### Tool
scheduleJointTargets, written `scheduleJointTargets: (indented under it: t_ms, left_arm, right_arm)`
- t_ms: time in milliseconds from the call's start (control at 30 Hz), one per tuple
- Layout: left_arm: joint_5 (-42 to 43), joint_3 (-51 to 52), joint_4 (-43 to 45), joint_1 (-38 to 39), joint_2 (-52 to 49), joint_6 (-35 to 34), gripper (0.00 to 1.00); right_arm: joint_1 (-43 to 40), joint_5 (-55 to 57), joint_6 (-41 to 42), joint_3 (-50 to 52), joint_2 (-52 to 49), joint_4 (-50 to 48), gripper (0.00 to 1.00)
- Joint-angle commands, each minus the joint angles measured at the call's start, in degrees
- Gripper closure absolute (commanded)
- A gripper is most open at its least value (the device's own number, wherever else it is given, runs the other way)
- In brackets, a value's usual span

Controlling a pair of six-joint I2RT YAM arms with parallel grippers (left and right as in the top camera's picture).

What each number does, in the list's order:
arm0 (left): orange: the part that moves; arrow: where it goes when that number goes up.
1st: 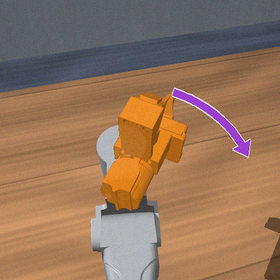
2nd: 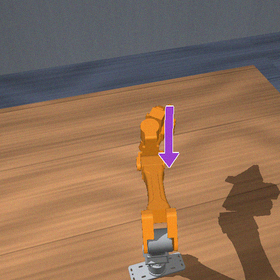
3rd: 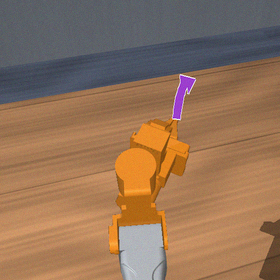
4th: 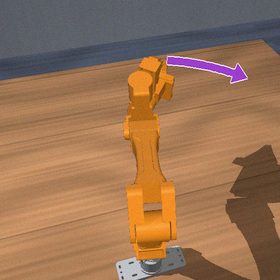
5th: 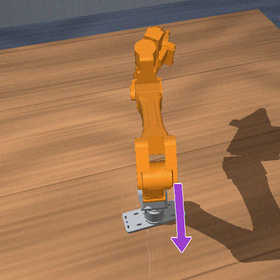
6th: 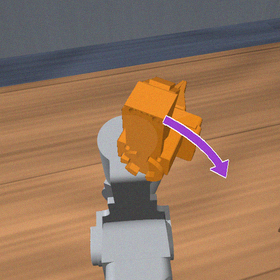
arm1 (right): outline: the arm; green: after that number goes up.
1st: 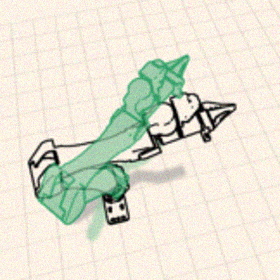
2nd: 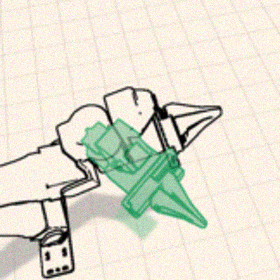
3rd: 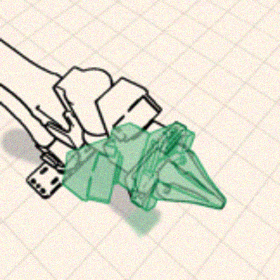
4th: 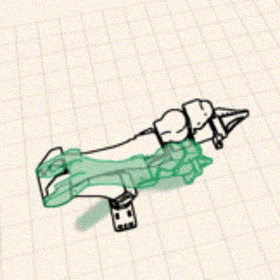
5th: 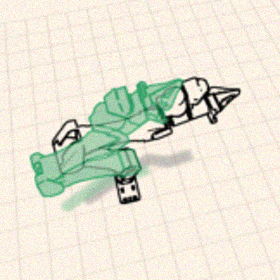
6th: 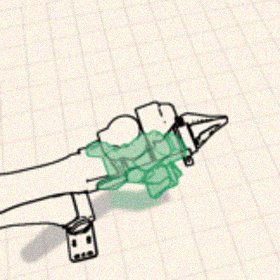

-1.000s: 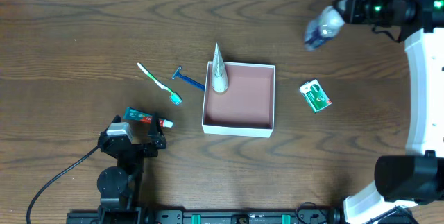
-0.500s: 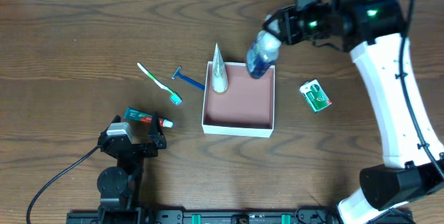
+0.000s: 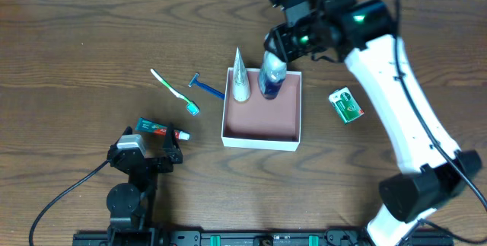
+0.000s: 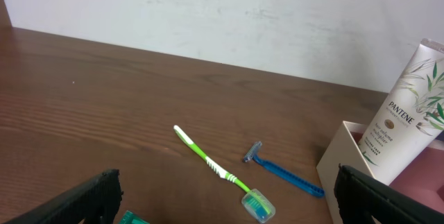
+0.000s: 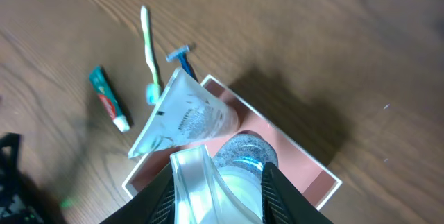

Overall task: Pack container
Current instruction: 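Carry the soap bottle with the right gripper into the box, release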

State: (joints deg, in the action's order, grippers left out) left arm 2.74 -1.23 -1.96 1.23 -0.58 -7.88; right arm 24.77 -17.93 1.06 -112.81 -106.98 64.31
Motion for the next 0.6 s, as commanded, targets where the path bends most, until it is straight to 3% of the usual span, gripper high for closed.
scheduleJointTargets:
  t_ms: [0,333,567]
  left_arm:
    - [-1.07,1.01,-2.05,-0.24,0.24,0.09,0.02]
    - [-1.07,1.01,-2.05,-0.24,0.24,0.09,0.02]
    - [-1.07,1.01,-2.05,-0.24,0.24,0.09,0.02]
  right_arm:
    - [2.38,3.45,2.49,-0.70,-1.16,-0.15,0.75]
    - [8.00,18.78,9.53,-0.61,-2.93,-0.42,0.76]
    - [11.04,22.45,12.26,0.96,-4.31,-2.34,0.77]
